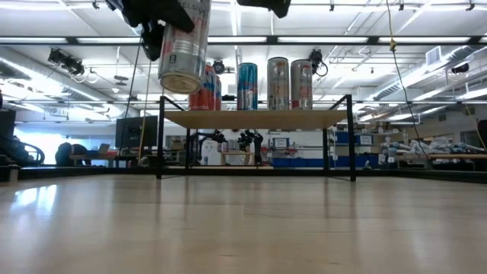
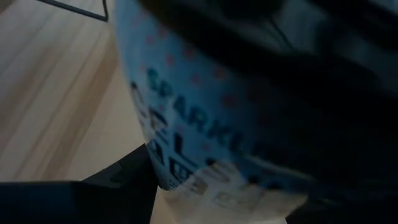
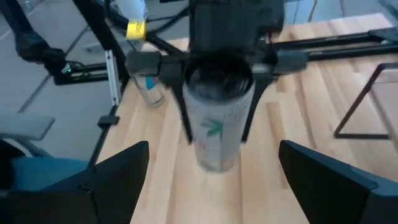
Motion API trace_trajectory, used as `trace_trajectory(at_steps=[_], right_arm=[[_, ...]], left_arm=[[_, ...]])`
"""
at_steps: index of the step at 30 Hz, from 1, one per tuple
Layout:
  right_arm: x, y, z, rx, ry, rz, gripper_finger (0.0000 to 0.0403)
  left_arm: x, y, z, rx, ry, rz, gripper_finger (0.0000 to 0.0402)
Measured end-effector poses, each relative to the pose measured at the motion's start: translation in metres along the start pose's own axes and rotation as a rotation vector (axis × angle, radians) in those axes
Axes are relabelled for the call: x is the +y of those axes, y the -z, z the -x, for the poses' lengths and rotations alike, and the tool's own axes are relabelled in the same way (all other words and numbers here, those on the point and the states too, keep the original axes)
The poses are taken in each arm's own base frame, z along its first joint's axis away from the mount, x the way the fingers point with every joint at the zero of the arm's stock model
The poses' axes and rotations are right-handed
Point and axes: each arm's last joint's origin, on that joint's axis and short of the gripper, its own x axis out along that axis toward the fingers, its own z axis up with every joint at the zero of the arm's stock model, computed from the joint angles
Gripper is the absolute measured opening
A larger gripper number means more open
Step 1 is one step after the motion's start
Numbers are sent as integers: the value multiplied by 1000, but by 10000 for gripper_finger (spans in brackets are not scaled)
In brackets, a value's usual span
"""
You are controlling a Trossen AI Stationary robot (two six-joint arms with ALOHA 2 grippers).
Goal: Place canned beverage on shelf
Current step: Put the left red soda can on the shelf
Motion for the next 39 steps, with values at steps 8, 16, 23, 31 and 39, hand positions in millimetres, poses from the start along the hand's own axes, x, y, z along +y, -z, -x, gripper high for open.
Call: trace_trajectory(at_steps=[8, 16, 23, 31, 39], right_arm=[[-1, -4, -10, -6, -7, 10, 369], [-4, 1, -32, 3, -12, 12, 369], [-7, 4, -44, 7, -1, 28, 369], [-4, 8, -58, 8, -12, 35, 369], [1, 10, -60, 14, -6, 48, 369]], left_arm=[[0, 0, -10, 4, 15, -23, 261], [0, -1, -20, -7, 18, -44, 261], [-1, -2, -26, -24, 23, -57, 261], [-1, 1, -34, -3, 16, -58, 261], [0, 2, -36, 5, 14, -60, 261]])
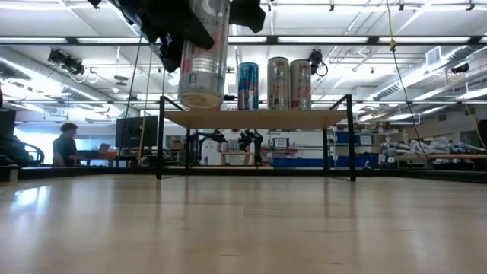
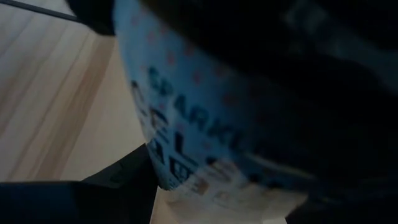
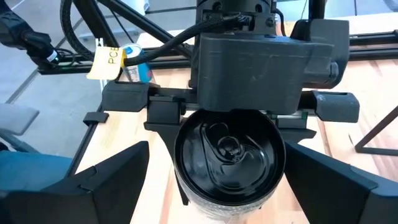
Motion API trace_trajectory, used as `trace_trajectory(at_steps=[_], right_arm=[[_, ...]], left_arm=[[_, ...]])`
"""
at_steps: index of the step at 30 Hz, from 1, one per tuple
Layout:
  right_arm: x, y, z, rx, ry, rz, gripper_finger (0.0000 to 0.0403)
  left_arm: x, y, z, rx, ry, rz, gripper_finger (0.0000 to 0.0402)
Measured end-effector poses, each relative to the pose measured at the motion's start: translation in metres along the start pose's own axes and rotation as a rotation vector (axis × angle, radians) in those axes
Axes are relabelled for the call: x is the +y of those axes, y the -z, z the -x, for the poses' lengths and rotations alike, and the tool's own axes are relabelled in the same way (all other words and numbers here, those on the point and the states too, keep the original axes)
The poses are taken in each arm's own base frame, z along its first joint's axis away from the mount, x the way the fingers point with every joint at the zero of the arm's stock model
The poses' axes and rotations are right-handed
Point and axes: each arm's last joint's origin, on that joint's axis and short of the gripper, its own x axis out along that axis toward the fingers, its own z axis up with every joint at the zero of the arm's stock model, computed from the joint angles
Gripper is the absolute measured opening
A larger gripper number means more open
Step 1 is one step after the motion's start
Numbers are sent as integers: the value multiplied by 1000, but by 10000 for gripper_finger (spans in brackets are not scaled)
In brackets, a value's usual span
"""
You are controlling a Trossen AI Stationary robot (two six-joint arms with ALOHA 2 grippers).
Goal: Place canned beverage on shelf
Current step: Put the left red soda can on the shelf
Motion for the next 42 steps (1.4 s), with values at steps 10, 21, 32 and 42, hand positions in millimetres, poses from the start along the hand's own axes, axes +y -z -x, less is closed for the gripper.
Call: trace_trajectory(at_steps=[10, 21, 32, 42], right_arm=[[2, 1, 0, 8, 9, 1, 369], [2, 3, 0, 27, 11, -5, 350], [2, 2, 0, 22, 18, -1, 256], [6, 3, -1, 22, 37, 2, 257]], left_arm=[[-2, -3, 0, -37, 11, -19, 261], [-3, -5, 0, -52, 16, -20, 261], [-3, -5, 0, -56, 21, -38, 273], [-3, -6, 0, -63, 18, -52, 314]])
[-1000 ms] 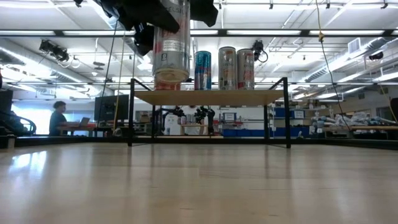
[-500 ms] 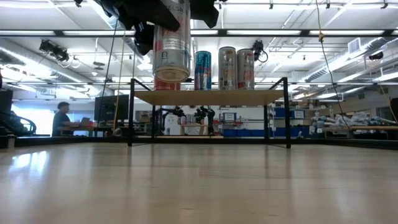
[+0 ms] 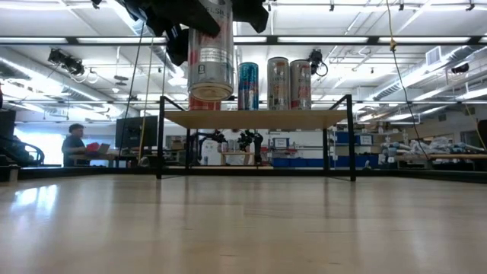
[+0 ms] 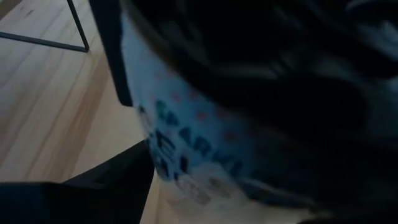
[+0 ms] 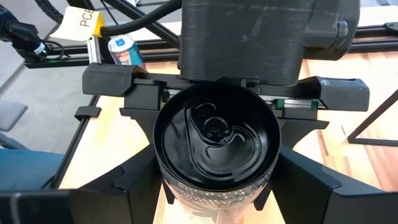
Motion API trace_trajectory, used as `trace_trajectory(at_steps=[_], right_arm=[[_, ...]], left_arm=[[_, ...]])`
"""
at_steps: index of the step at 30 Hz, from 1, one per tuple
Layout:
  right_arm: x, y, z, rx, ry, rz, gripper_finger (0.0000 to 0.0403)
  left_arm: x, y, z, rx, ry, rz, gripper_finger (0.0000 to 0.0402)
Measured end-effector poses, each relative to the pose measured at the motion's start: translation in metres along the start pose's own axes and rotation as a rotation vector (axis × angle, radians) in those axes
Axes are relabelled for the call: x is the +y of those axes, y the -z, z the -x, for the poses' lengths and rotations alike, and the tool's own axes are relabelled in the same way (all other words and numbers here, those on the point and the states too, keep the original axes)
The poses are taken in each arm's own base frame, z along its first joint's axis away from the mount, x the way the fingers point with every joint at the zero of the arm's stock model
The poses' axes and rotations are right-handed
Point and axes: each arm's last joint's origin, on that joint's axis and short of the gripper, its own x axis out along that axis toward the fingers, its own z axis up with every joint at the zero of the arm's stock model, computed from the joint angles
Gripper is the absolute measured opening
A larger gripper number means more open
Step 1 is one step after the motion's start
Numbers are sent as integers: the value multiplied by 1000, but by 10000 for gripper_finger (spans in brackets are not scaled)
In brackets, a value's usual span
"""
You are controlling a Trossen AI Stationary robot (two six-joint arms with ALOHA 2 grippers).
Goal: Place canned beverage on shelf
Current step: Put the left red soda can on the shelf
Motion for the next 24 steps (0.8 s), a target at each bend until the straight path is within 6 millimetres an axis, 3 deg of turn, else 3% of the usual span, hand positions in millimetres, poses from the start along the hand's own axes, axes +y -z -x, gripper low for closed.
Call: trace_trajectory(at_steps=[5, 13, 24], right_arm=[[2, 0, 5, 12, 27, 1, 257], [5, -8, 36, -13, 60, 2, 257], [4, -10, 110, -9, 256, 1, 260]], left_arm=[[0, 0, 1, -3, -3, 1, 315], [-1, -8, 17, -48, 7, -12, 315], [0, -10, 44, -48, 12, -20, 316]])
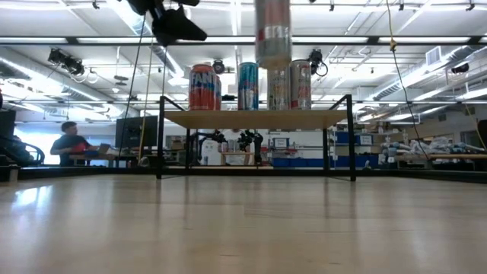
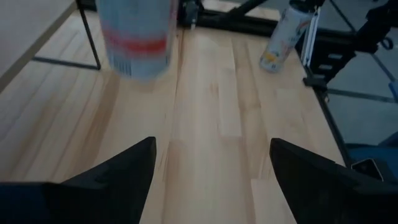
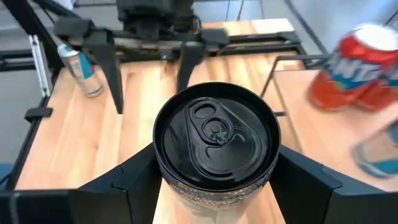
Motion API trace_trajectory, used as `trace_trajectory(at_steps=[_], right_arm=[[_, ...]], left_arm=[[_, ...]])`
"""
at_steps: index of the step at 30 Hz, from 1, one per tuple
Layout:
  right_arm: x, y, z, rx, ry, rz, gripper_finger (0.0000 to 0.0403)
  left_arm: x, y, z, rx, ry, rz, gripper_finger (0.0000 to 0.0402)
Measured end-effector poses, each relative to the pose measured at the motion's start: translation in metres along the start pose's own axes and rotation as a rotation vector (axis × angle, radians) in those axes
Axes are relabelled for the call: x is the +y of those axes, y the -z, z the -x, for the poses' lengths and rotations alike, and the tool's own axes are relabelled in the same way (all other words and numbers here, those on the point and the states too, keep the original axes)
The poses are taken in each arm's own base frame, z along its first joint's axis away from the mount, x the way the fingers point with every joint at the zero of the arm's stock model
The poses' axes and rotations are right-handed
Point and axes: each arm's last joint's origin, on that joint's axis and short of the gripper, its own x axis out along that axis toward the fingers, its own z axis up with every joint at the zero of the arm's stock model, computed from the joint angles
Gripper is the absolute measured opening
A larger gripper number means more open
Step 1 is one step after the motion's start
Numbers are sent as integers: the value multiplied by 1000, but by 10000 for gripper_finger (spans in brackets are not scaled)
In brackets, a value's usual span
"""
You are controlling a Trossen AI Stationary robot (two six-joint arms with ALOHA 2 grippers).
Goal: Place canned beverage on shelf
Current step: Put the left red soda can on the shelf
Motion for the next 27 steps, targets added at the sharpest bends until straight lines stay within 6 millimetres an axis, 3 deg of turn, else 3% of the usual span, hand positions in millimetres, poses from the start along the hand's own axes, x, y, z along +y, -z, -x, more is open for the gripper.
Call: trace_trajectory(at_steps=[5, 11, 17, 27], right_arm=[[-14, -1, 33, -31, 77, -19, 260], [-46, 4, 64, -18, 202, -62, 263], [-79, 8, 66, 21, 265, -115, 262], [-117, 23, 60, 80, 298, -173, 262]], left_arm=[[-1, 1, 3, 9, 3, -3, 316], [-1, 2, 3, 16, 1, -3, 316], [-1, 2, 3, 16, 1, -3, 316], [0, 3, 3, 29, -2, -1, 316]])
